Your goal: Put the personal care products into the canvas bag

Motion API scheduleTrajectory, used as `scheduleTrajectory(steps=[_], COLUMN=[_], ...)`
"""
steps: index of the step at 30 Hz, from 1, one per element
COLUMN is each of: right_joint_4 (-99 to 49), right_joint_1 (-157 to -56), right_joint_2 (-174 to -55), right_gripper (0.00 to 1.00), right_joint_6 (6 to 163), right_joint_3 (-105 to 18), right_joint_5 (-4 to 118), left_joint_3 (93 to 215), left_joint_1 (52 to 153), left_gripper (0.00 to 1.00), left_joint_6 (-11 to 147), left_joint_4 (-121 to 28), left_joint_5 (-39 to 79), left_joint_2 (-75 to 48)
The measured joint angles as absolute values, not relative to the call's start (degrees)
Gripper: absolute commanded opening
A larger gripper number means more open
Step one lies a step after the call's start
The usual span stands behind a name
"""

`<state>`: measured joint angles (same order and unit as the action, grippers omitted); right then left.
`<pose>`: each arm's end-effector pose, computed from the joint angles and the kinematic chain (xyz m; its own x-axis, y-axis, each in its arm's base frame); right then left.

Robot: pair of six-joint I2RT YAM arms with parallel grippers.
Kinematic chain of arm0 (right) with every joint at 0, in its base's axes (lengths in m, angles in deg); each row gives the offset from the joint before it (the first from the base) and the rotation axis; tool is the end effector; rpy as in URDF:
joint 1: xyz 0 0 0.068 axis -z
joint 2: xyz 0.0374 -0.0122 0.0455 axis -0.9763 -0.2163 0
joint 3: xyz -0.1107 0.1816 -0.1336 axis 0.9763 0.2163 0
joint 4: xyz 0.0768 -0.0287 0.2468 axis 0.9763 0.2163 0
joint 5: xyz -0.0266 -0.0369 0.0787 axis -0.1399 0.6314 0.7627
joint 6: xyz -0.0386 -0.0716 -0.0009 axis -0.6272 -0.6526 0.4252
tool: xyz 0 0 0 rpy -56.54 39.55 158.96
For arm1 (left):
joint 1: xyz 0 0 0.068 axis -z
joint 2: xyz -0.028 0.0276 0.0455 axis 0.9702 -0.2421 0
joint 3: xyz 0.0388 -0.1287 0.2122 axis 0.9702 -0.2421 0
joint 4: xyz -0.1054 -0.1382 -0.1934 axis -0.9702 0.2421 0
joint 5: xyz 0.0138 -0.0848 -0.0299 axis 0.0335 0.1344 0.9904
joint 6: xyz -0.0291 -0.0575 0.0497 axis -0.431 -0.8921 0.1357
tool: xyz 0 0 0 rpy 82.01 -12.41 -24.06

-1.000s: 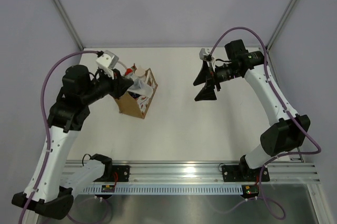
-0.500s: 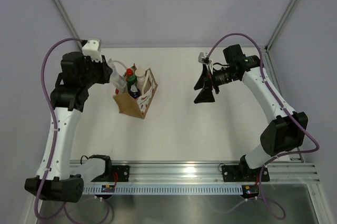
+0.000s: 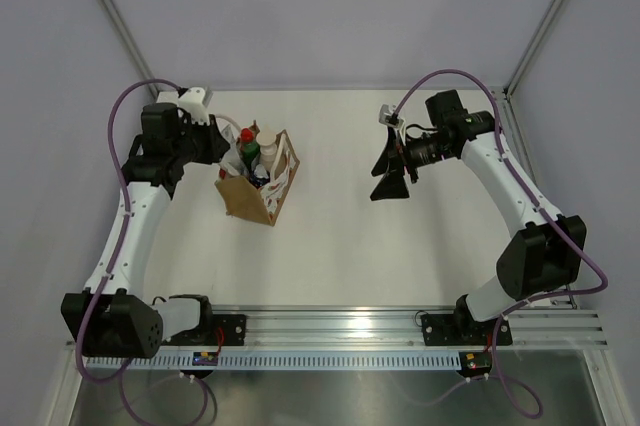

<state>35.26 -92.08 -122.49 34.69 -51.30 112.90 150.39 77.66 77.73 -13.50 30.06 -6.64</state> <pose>0.2800 0.1382 0.2963 -0.3294 -0.3955 -0.8573 -0.9426 0.0852 0.3229 0.2934 -0.0309 0.3272 -0.5175 -0.0074 -0.8556 0.2866 0.9407 -0.1815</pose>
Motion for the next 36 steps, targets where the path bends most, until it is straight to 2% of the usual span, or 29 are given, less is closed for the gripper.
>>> scheduleTrajectory(steps=[6,8,9,10,13,14,18,22,30,36], right_joint_4=[34.6,34.2,34.1,33.9,32.9,32.3,28.9,21.8,11.0,10.5], right_joint_1=[-92.1,-92.1,-92.1,-92.1,-92.1,-92.1,-92.0,-91.9,-91.7,-91.6], right_joint_2=[-122.4,-122.1,-121.9,-121.5,-120.2,-119.5,-117.0,-113.8,-109.2,-106.4], right_gripper=[0.99,1.00,0.99,1.00,1.00,0.99,0.99,0.99,0.99,1.00], right_joint_6=[35.1,35.2,35.2,35.3,35.9,36.9,42.5,51.8,69.6,73.3], right_joint_3=[-50.3,-49.7,-49.5,-49.4,-49.3,-49.3,-50.4,-51.4,-51.4,-50.5], right_joint_5=[112.7,112.2,111.8,111.3,109.4,108.4,101.9,89.6,56.0,45.7], left_joint_3=[144.6,142.7,141.8,141.2,140.1,140.1,140.1,141.5,139.8,132.7], left_joint_1=[78.4,79.7,80.2,80.5,81.0,81.2,81.3,81.3,81.3,81.3], left_gripper=[0.00,0.11,0.20,0.42,0.80,0.99,0.99,0.99,0.99,0.99], left_joint_6=[77.8,78.3,78.5,78.6,78.1,77.6,75.2,73.0,69.6,66.2], left_joint_4=[-18.9,-20.4,-20.9,-21.3,-21.7,-22.1,-23.0,-22.9,-20.8,-19.3], left_joint_5=[31.2,31.1,31.1,31.0,31.5,31.7,32.2,31.5,27.2,23.1], left_joint_2=[-9.2,-10.0,-10.4,-10.6,-10.9,-10.8,-7.6,0.2,24.8,40.4])
